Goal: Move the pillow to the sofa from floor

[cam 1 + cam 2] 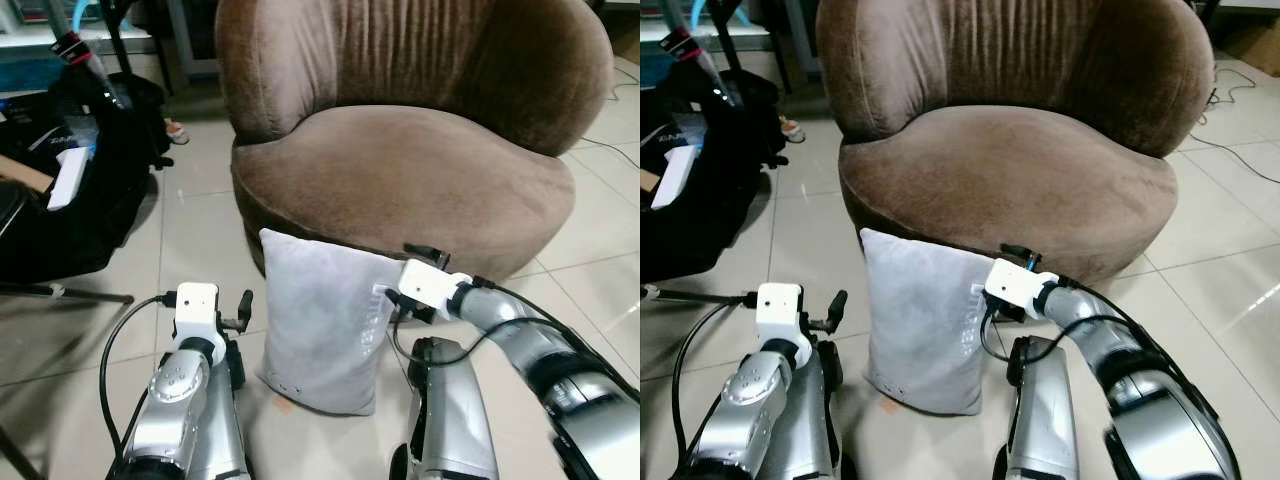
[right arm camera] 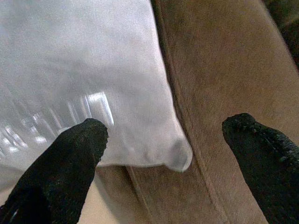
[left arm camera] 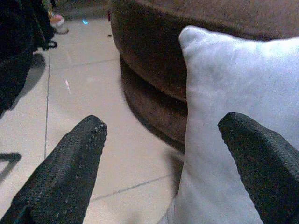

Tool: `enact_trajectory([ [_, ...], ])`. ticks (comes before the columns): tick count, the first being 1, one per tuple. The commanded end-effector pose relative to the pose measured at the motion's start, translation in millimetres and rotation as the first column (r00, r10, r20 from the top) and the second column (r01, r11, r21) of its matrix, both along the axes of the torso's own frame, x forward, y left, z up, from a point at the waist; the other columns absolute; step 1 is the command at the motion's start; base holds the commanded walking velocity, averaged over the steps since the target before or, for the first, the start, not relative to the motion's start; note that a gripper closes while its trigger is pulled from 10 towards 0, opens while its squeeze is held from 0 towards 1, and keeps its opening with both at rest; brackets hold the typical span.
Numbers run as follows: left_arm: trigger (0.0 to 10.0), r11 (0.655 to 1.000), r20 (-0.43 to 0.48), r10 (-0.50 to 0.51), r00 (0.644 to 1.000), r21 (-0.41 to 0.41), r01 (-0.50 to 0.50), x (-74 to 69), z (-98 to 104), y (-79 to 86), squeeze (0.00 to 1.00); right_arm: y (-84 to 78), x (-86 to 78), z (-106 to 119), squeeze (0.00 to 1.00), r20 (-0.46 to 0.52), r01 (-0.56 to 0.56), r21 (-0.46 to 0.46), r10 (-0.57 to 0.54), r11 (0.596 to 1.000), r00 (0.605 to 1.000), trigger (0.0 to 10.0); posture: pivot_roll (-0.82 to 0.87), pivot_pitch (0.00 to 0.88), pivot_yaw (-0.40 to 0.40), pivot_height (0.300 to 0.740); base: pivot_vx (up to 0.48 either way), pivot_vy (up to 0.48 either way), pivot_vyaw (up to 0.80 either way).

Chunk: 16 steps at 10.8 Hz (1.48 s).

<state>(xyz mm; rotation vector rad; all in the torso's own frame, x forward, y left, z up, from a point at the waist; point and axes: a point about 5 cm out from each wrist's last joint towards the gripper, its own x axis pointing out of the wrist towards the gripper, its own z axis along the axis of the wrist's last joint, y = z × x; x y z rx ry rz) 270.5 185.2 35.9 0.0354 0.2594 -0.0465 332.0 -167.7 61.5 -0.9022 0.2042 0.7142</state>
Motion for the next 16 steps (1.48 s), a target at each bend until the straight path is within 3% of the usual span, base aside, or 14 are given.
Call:
enact_trajectory([
  [1, 10.0, 1.0, 0.037, -0.017, 0.999, 0.014, 0.017, 6.5, 9, -2.2, 0.0, 0.4, 2.9, 0, 0.0, -0.003, 0.011, -0.034, -0.011, 0.999, 1.0, 10.0, -0.03, 0.0, -0.036, 0.412, 0.0, 0.0, 0.0],
  [5, 10.0, 0.999, 0.067, -0.029, 0.997, 0.021, 0.028, 7.5, 18, -6.2, 0.0, 15.1, 7.8, -6, 0.0, -0.027, 0.007, -0.136, -0.011, 0.991, 1.0, 10.0, 0.0, 0.0, -0.061, 0.412, 0.0, 0.0, 0.0],
  [10, 10.0, 1.0, 0.104, -0.016, 0.994, 0.002, 0.016, 1.4, 28, -14.4, 0.0, 13.5, 2.0, -18, 0.0, -0.073, -0.002, -0.22, -0.015, 0.976, 0.997, 10.0, 0.01, 0.0, -0.119, 0.412, 0.0, 0.0, 0.0],
  [11, 10.0, 1.0, 0.111, -0.015, 0.994, -0.003, 0.016, -0.6, 30, -17.0, 0.0, 14.1, 0.6, -19, 0.0, -0.082, -0.015, -0.211, -0.002, 0.977, 0.997, 0.0, 0.01, 0.0, -0.125, 0.412, 0.0, 0.0, 0.0],
  [16, 10.0, 1.0, 0.129, -0.021, 0.991, -0.01, 0.023, -0.3, 39, -20.4, 0.0, 11.3, 0.7, -19, 0.0, -0.091, 0.048, -0.15, -0.062, 0.988, 0.994, 0.0, 0.0, 0.0, -0.124, 0.412, 0.0, 0.0, 0.0],
])
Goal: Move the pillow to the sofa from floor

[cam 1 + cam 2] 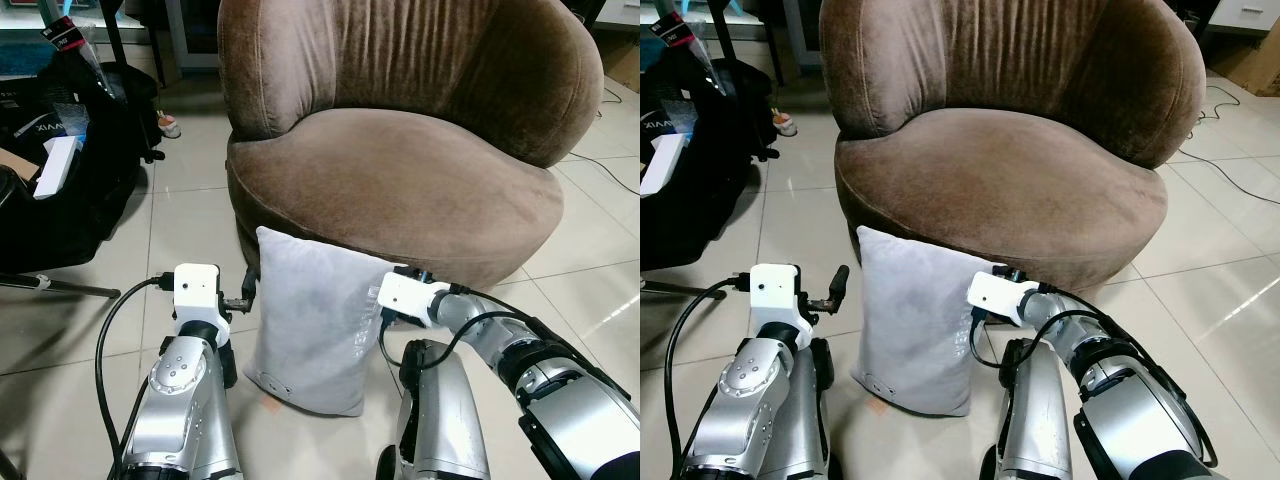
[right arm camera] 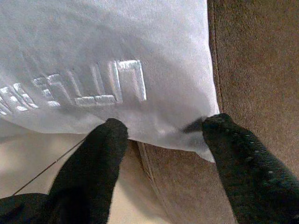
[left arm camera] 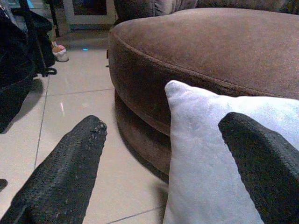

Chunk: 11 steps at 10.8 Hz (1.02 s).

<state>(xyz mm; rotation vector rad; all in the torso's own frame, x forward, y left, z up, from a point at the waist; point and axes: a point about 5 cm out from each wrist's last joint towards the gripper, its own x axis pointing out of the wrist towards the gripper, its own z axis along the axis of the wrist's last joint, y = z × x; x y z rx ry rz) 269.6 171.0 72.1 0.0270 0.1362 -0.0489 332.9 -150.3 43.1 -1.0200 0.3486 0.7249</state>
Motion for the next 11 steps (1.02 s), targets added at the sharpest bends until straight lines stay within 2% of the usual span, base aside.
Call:
enact_trajectory([
  [1, 10.0, 1.0, 0.007, -0.021, 1.0, 0.003, 0.021, 1.4, 4, -6.5, 0.0, -6.7, 1.1, 0, 0.0, 0.002, 0.055, 0.015, -0.055, 0.998, 0.998, 0.0, 0.0, 0.0, -0.121, 0.412, 0.0, 0.0, 0.0],
  [2, 10.0, 1.0, 0.006, -0.025, 1.0, 0.004, 0.025, 2.4, 5, -7.2, 0.0, -8.7, 2.8, 1, 0.83, 0.002, 0.098, 0.037, -0.099, 0.994, 0.995, 10.0, -0.01, 0.0, -0.116, 0.412, 0.0, 0.0, 0.0],
  [3, 10.0, 1.0, 0.006, -0.029, 1.0, 0.005, 0.029, 3.2, 5, -7.6, 0.0, -9.4, 3.1, 2, 1.0, -0.003, 0.107, 0.051, -0.107, 0.993, 0.994, 10.0, -0.01, 0.0, -0.116, 0.412, 0.0, 0.0, 0.0],
  [5, 10.0, 0.999, 0.007, -0.035, 0.999, 0.007, 0.035, 3.4, 5, -8.4, 0.0, -14.4, 0.7, -1, 1.0, -0.016, 0.103, 0.028, -0.102, 0.994, 0.995, 10.0, -0.01, 0.0, -0.116, 0.412, 0.0, 0.0, 0.0],
  [7, 10.0, 0.999, 0.007, -0.037, 0.999, 0.006, 0.037, 2.1, 6, -9.7, 0.0, -16.5, 3.3, 2, 0.0, 0.016, 0.067, -0.051, -0.067, 0.996, 0.998, 10.0, -0.01, 0.0, -0.119, 0.412, 0.0, 0.0, 0.0],
  [8, 10.0, 0.999, 0.009, -0.041, 0.999, 0.004, 0.041, -0.4, 7, -12.0, 0.0, -16.7, 7.4, 8, 0.0, 0.035, 0.022, -0.114, -0.018, 0.993, 0.999, 10.0, -0.01, 0.0, -0.124, 0.412, 0.0, 0.0, 0.0],
  [9, 10.0, 0.999, 0.011, -0.042, 0.999, 0.002, 0.042, -4.5, 8, -13.9, 0.0, -16.3, 10.5, 12, 0.0, 0.038, 0.01, -0.133, -0.005, 0.991, 0.999, 10.0, 0.0, 0.0, -0.138, 0.412, 0.0, 0.0, 0.0],
  [11, 10.0, 1.0, 0.014, -0.025, 1.0, 0.002, 0.025, -23.4, 12, -12.0, 0.0, -9.0, 17.3, 20, 0.0, 0.056, -0.015, -0.16, 0.024, 0.987, 0.998, 10.0, 0.05, 0.0, -0.162, 0.412, 0.0, 0.0, 0.0],
])
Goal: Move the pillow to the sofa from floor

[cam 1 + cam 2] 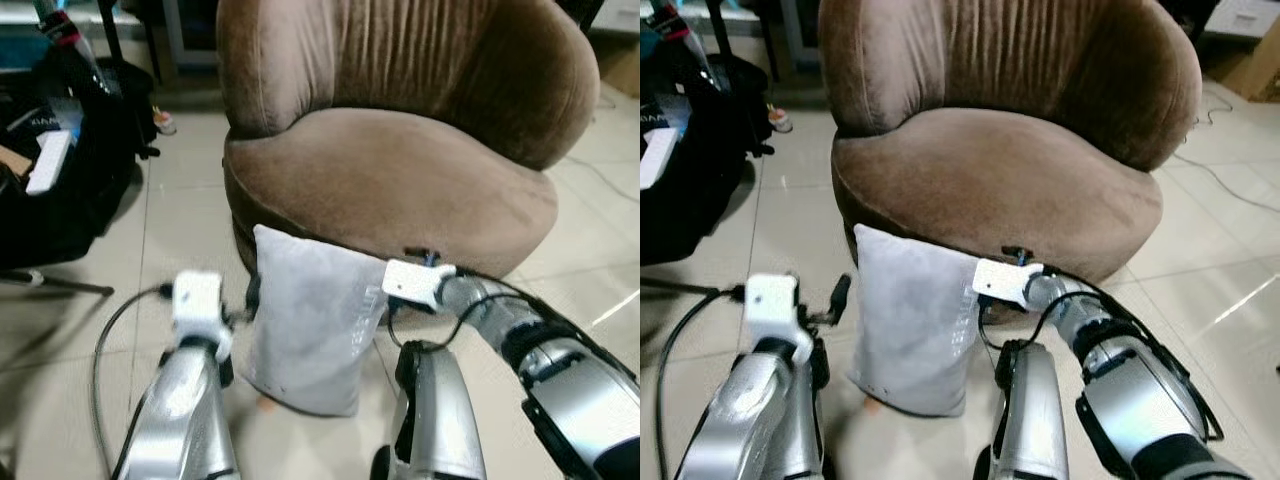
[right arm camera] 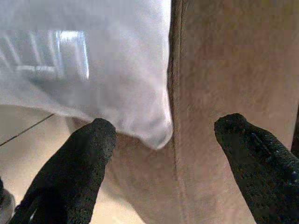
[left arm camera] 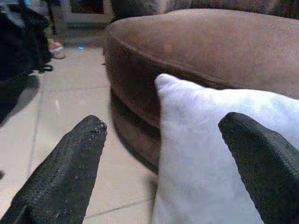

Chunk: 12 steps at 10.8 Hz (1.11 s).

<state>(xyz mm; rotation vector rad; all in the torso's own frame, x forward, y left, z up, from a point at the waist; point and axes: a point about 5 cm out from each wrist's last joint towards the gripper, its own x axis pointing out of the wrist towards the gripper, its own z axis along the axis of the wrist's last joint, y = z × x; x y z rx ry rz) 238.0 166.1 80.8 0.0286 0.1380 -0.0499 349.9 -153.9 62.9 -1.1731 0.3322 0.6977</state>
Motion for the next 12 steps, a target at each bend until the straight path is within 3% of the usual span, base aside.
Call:
enact_trajectory([
  [1, 10.0, 1.0, 0.007, -0.006, 1.0, -0.001, 0.006, -6.4, 6, -5.1, 0.0, -3.3, -0.4, -1, 0.0, -0.008, -0.001, -0.03, 0.0, 1.0, 1.0, 10.0, 0.08, 0.025, -0.175, 0.412, 0.0, 0.0, 0.0],
  [5, 10.0, 0.999, -0.04, 0.037, 0.999, 0.018, -0.037, -50.5, 19, -1.7, 0.0, 4.9, -14.1, -20, 0.0, -0.056, -0.071, -0.074, 0.067, 0.995, 0.996, 10.0, 0.16, 0.167, -0.188, 0.412, 0.0, 0.0, 0.0],
  [8, 10.0, 0.999, -0.041, 0.037, 0.998, 0.039, -0.035, -55.4, 32, 1.1, 0.0, 20.7, -16.9, -22, 0.0, -0.065, -0.119, -0.047, 0.116, 0.992, 0.991, 10.0, 0.16, 0.186, -0.178, 0.412, 0.0, 0.0, 0.0],
  [11, 10.0, 0.998, -0.066, 0.051, 0.997, 0.04, -0.049, -61.7, 33, 2.6, 0.0, 15.8, -21.6, -29, 0.0, -0.095, -0.115, -0.06, 0.109, 0.992, 0.989, 10.0, 0.16, 0.206, -0.191, 0.412, 0.0, 0.0, 0.0],
  [12, 10.0, 0.998, -0.071, 0.052, 0.996, 0.04, -0.05, -64.2, 34, 1.0, 0.0, 16.9, -19.5, -26, 0.0, -0.073, -0.085, -0.017, 0.084, 0.996, 0.994, 6.7, 0.16, 0.215, -0.198, 0.412, 0.0, 0.0, 0.0],
])
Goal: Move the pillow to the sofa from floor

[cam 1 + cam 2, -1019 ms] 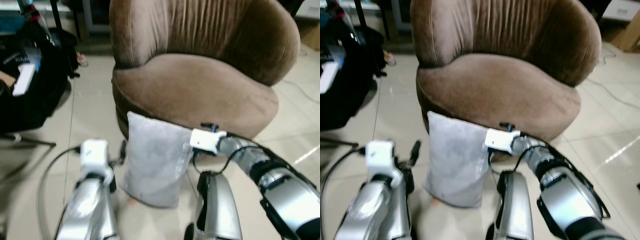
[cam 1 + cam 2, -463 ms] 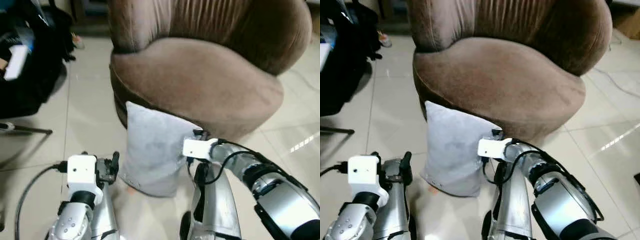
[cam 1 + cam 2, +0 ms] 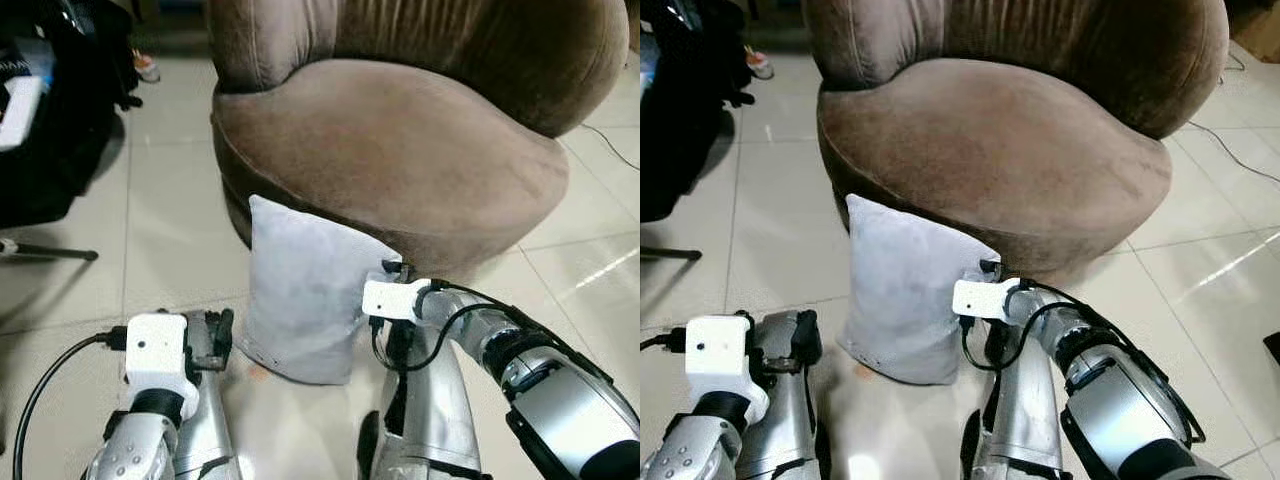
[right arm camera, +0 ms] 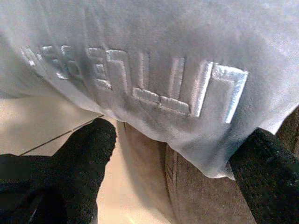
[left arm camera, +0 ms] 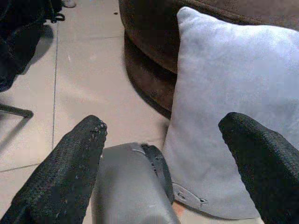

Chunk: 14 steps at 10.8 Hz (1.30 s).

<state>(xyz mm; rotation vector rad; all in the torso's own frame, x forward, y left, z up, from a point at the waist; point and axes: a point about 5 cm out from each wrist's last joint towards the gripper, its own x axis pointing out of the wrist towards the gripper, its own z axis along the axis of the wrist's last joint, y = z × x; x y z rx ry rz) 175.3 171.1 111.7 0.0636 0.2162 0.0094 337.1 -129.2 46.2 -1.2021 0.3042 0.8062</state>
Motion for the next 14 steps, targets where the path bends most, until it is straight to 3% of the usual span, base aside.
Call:
enact_trajectory([
  [1, 10.0, 1.0, 0.004, -0.002, 1.0, -0.003, 0.002, -2.9, 5, -4.5, 0.0, -6.7, -4.7, -7, 0.0, -0.028, 0.046, 0.026, -0.045, 0.999, 0.999, 0.0, 0.16, 0.218, -0.202, 0.412, 0.0, 0.0, 0.0],
  [5, 10.0, 1.0, 0.007, -0.006, 1.0, -0.002, 0.006, -2.6, 7, -7.2, 0.0, -10.3, -7.4, -9, 0.0, -0.08, 0.079, 0.071, -0.073, 0.994, 0.994, 0.0, 0.16, 0.221, -0.205, 0.412, 0.0, 0.0, 0.0],
  [7, 10.0, 1.0, 0.004, -0.015, 1.0, -0.008, 0.015, -1.7, 7, -9.8, 0.0, -18.1, -6.5, -9, 0.0, -0.098, 0.149, 0.116, -0.138, 0.982, 0.986, 0.0, 0.15, 0.225, -0.206, 0.412, 0.0, 0.0, 0.0],
  [14, 10.0, 1.0, 0.005, -0.026, 1.0, -0.013, 0.026, 2.0, 8, -13.3, 0.0, -23.1, -4.1, -5, 0.0, -0.099, 0.18, 0.141, -0.167, 0.974, 0.981, 0.0, 0.12, 0.241, -0.207, 0.412, 0.0, 0.0, 0.0],
])
